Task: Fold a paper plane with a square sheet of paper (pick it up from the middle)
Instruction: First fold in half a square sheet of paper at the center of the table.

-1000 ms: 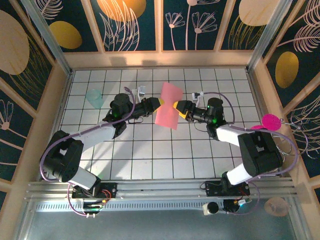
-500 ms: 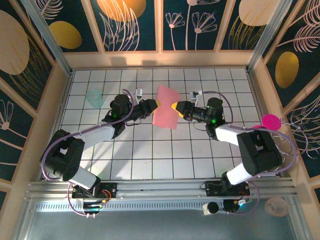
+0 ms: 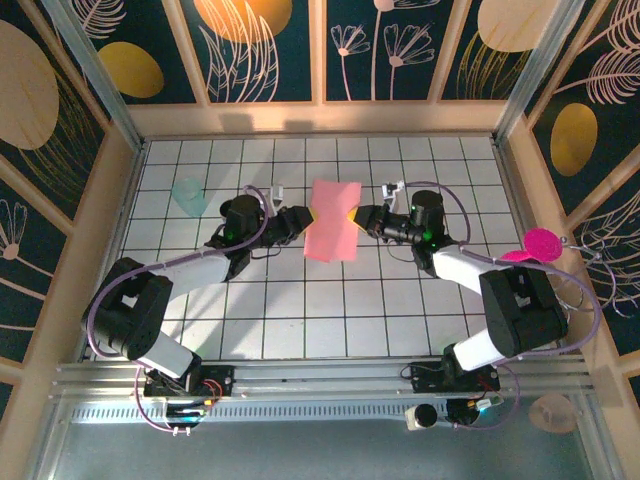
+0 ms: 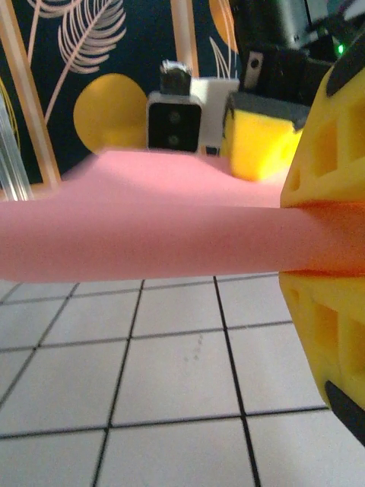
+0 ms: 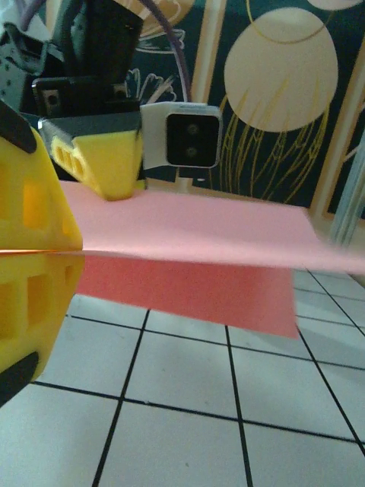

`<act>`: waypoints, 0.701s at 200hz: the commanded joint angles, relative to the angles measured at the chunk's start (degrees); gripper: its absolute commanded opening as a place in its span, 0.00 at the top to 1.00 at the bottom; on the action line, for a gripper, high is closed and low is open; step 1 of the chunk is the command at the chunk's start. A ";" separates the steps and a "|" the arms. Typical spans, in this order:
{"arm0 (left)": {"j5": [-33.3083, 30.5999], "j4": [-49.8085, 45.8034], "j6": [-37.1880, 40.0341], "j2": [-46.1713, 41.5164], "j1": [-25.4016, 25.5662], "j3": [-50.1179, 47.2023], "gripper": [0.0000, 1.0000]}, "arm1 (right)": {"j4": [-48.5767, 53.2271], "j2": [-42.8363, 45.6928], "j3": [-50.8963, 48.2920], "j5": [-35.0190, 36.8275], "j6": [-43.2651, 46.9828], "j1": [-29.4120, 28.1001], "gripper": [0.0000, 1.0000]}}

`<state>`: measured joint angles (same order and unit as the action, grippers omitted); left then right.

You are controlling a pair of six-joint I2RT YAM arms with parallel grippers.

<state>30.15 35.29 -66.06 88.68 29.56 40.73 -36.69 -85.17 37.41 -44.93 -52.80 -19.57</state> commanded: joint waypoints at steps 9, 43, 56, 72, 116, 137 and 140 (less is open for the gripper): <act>-1.72 0.38 0.14 1.82 -0.41 -4.02 0.70 | 7.76 -2.36 2.82 3.18 3.30 -1.65 0.94; -2.78 3.05 -0.84 3.74 -0.38 -7.90 0.62 | 11.01 -5.45 4.52 4.85 3.86 -3.85 0.97; -4.02 2.18 0.00 3.95 -0.39 -8.55 0.58 | 11.46 -6.47 5.33 5.34 3.65 -4.65 0.97; -6.10 -0.60 1.78 3.56 -0.40 -8.65 0.50 | 12.11 -7.88 6.67 6.02 3.38 -5.98 0.97; -14.35 -12.62 8.84 -1.85 -1.13 -7.47 0.26 | 9.50 -11.16 8.62 6.78 0.15 -8.88 0.97; -18.76 -18.08 11.94 -4.56 -1.17 -6.82 0.19 | 7.04 -13.17 8.97 7.00 -1.75 -10.18 0.96; -19.19 -18.62 12.22 -4.89 -1.17 -6.74 0.19 | 6.66 -13.50 8.99 7.04 -2.10 -10.34 0.96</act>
<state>17.61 24.88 -59.40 87.26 28.75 32.34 -26.22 -96.18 44.82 -38.85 -52.01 -28.49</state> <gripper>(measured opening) 0.786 0.054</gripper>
